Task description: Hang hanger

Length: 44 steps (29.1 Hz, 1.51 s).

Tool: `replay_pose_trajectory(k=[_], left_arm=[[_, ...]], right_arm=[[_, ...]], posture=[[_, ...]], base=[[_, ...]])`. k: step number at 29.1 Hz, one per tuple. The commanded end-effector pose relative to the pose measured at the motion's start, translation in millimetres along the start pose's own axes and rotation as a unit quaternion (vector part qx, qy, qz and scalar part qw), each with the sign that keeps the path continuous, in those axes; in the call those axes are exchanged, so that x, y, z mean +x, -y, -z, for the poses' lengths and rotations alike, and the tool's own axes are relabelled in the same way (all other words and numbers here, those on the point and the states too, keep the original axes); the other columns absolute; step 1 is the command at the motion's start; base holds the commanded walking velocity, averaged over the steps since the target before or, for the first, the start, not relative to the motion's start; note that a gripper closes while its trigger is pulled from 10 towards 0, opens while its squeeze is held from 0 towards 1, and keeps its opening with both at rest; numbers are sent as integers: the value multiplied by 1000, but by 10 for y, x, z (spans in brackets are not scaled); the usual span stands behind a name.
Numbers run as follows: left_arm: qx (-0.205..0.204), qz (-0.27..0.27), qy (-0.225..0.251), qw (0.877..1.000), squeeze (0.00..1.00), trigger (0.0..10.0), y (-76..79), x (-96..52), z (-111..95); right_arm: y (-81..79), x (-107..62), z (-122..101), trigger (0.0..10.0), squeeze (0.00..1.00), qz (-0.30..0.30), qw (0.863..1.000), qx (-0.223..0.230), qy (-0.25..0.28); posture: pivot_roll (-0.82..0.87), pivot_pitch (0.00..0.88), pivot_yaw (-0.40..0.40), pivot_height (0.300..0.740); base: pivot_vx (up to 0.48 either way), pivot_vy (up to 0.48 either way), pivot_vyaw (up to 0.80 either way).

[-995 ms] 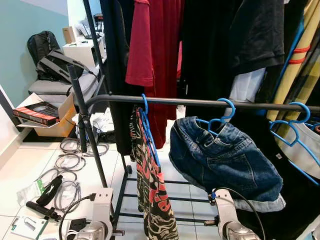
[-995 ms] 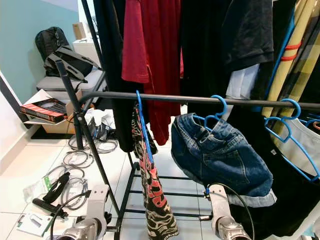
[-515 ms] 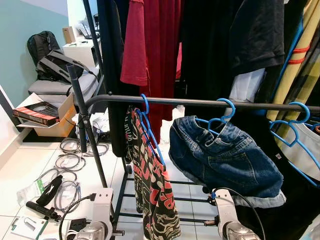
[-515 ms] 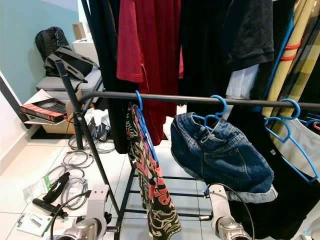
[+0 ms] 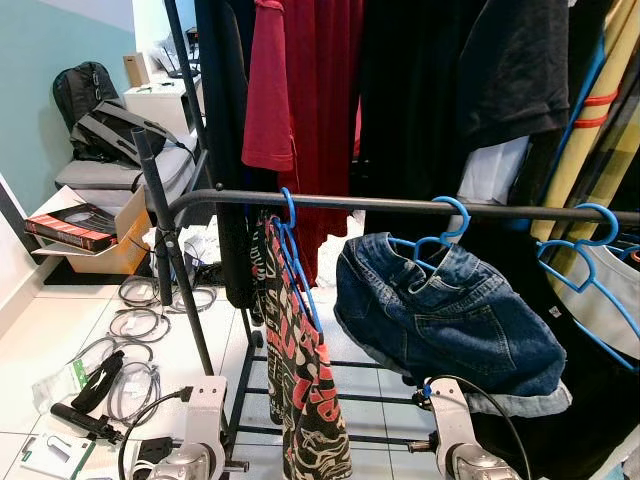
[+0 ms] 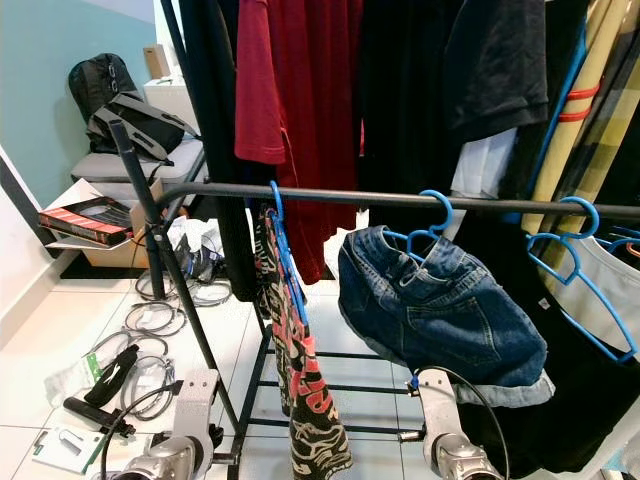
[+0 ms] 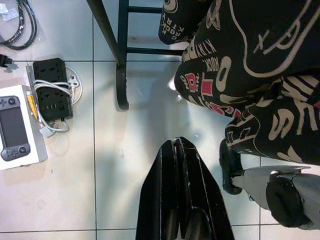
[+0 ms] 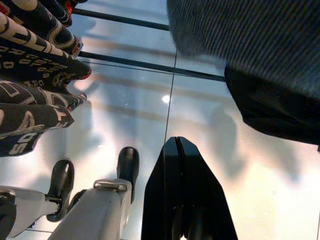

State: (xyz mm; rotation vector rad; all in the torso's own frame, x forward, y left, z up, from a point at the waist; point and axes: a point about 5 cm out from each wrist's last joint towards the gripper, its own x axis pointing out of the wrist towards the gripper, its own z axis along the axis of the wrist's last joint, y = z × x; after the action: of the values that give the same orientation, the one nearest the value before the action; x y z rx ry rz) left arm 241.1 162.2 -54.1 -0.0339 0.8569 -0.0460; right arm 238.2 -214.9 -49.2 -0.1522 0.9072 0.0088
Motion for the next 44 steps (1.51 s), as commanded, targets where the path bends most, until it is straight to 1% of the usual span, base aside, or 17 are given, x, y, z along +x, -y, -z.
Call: replay_pose_trajectory(k=[1, 11, 20, 24, 26, 28, 31, 37, 38, 39, 41, 42, 43, 44], left_arm=[[12, -6, -7, 1000, 0, 10000, -45, -8, 37], [23, -4, -7, 1000, 0, 10000, -47, -7, 27], [23, -2, -4, 1000, 0, 10000, -35, -6, 18], [19, 6, 0, 1000, 0, 10000, -16, -4, 10], [3, 23, 13, 1000, 0, 10000, 11, -5, -2], [3, 23, 13, 1000, 0, 10000, 11, -5, -2], [-11, 32, 22, 999, 0, 10000, 25, -7, -11], [-5, 41, 22, 999, 0, 10000, 33, -7, -15], [-7, 44, 24, 999, 0, 10000, 38, -7, -17], [-19, 46, 32, 998, 0, 10000, 45, -9, -23], [-19, 46, 32, 998, 0, 10000, 45, -9, -23], [-39, 46, 44, 997, 0, 10000, 51, -12, -31], [-47, 35, 68, 996, 0, 10000, 39, -18, -62], [-47, 35, 68, 996, 0, 10000, 39, -18, -62]], right_arm=[[9, -4, 36, 10000, 0, -1, 1000, -8, -8], [11, -3, 32, 10000, 0, -1, 1000, -9, -8], [21, -4, 26, 10000, 0, 1, 1000, -11, -7], [30, -5, 23, 10000, 0, 2, 1000, -13, -7], [33, -5, 21, 10000, 0, 4, 1000, -13, -5], [33, -5, 21, 10000, 0, 4, 1000, -13, -5], [33, -5, 19, 10000, 0, 4, 1000, -14, -3], [28, -5, 17, 10000, 0, 3, 1000, -13, -2], [29, -5, 17, 10000, 0, 3, 1000, -14, -2], [29, -5, 19, 10000, 0, 3, 1000, -15, -3], [29, -5, 19, 10000, 0, 3, 1000, -15, -3], [30, -5, 21, 10000, 0, 3, 1000, -16, -3], [31, -6, 24, 10000, 0, 4, 1000, -16, -3], [31, -6, 24, 10000, 0, 4, 1000, -16, -3]], posture=[[-1, 29, 3, 740], [0, 29, 3, 740], [-7, 28, 1, 740], [-12, 29, 1, 740], [-13, 27, 1, 740], [-13, 27, 1, 740], [-11, 23, 5, 740], [-11, 15, 5, 740], [-11, 15, 5, 740], [-12, 7, 6, 740], [-12, 7, 6, 740], [-15, 6, 7, 740], [-18, 7, 6, 740], [-18, 7, 6, 740]], base=[[-319, 0, 0], [-374, 0, 0], [-362, 0, 0], [-72, 0, 0], [0, 0, 0], [0, 0, 0], [0, 0, 0], [0, -401, 0], [0, -461, 0], [0, -465, 0], [0, -465, 0], [0, -461, 0], [0, 0, 0], [0, 0, 0]])
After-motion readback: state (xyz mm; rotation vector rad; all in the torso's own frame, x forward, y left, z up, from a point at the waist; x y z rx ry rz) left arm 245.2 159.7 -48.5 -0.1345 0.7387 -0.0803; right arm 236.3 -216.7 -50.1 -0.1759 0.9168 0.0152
